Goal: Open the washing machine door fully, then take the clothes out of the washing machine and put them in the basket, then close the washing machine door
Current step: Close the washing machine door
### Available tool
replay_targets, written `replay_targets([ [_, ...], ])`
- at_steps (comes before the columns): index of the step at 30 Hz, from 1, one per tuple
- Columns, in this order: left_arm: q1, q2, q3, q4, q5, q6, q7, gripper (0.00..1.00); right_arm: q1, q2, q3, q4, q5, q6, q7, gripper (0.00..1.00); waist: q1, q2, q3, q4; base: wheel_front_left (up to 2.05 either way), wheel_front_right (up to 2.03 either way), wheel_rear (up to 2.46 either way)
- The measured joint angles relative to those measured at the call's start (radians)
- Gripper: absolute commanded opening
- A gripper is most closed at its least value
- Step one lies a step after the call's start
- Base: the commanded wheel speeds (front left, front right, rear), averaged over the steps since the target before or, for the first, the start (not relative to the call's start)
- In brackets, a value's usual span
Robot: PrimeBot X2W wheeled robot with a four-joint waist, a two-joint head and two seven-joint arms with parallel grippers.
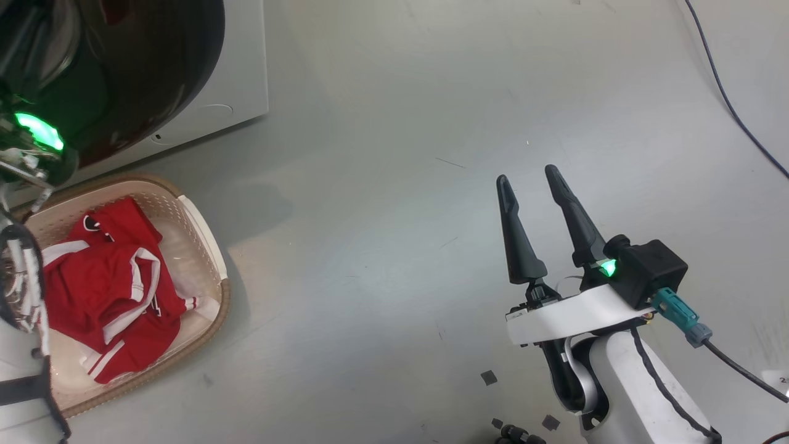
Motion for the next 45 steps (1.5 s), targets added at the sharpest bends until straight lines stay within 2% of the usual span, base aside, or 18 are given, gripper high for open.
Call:
replay_targets([
  [5,-0.005,-0.046,-0.025,0.026,-0.003,-0.021,0.015,0.0,0.0,0.0,-0.026,0.0,-0.006,-0.002,0.0,1.0,0.0,0.0,-0.005,0.021,0.0,0.0,0.0],
  [14,0.048,-0.078,-0.015,0.042,-0.027,-0.053,0.041,0.0,0.0,0.0,-0.05,0.011,-0.053,-0.002,0.0,1.0,0.0,0.0,-0.022,0.088,0.0,0.0,0.0],
  [23,0.187,-0.129,0.044,0.023,-0.087,-0.062,0.042,0.0,0.001,-0.001,-0.078,0.049,-0.091,0.001,0.0,1.0,0.0,0.0,-0.059,0.175,0.0,0.0,0.0],
  [29,0.277,-0.141,0.088,-0.061,-0.086,-0.062,0.038,0.0,0.011,-0.001,-0.102,0.073,-0.117,0.01,0.0,1.0,0.0,0.0,-0.099,0.236,0.0,0.0,0.0],
  [30,0.292,-0.142,0.094,-0.071,-0.086,-0.062,0.034,0.05,0.014,-0.001,-0.104,0.076,-0.119,0.01,0.0,1.0,0.0,0.0,-0.106,0.245,0.0,0.0,0.0],
  [32,0.326,-0.147,0.104,-0.086,-0.085,-0.062,0.027,0.55,0.025,-0.001,-0.11,0.083,-0.125,0.014,0.0,1.0,0.0,0.0,-0.123,0.263,0.0,0.0,0.0],
  [33,0.345,-0.149,0.105,-0.093,-0.085,-0.062,0.025,0.84,0.032,-0.002,-0.113,0.087,-0.126,0.019,0.0,1.0,0.0,0.0,-0.131,0.272,0.0,0.0,0.0],
  [34,0.362,-0.152,0.106,-0.1,-0.085,-0.062,0.023,1.0,0.038,-0.002,-0.116,0.09,-0.127,0.019,0.0,1.0,0.0,-0.0001,-0.139,0.281,0.0,0.0,0.0],
  [41,0.437,-0.16,0.119,-0.166,-0.015,-0.062,-0.054,1.0,0.066,-0.003,-0.136,0.095,-0.135,0.028,0.0,1.0,-0.0001,0.0,-0.187,0.334,0.0,0.0,0.0],
  [42,0.451,-0.16,0.12,-0.216,0.083,-0.062,-0.097,1.0,0.076,-0.004,-0.14,0.098,-0.141,0.028,0.0,1.0,0.0,-0.0001,-0.2,0.351,0.0,0.0,0.0],
  [45,0.467,-0.159,0.108,-0.293,0.228,-0.062,-0.162,1.0,0.085,-0.003,-0.143,0.099,-0.149,0.029,0.0,1.0,-0.0001,0.0,-0.219,0.375,0.0,0.0,0.0],
])
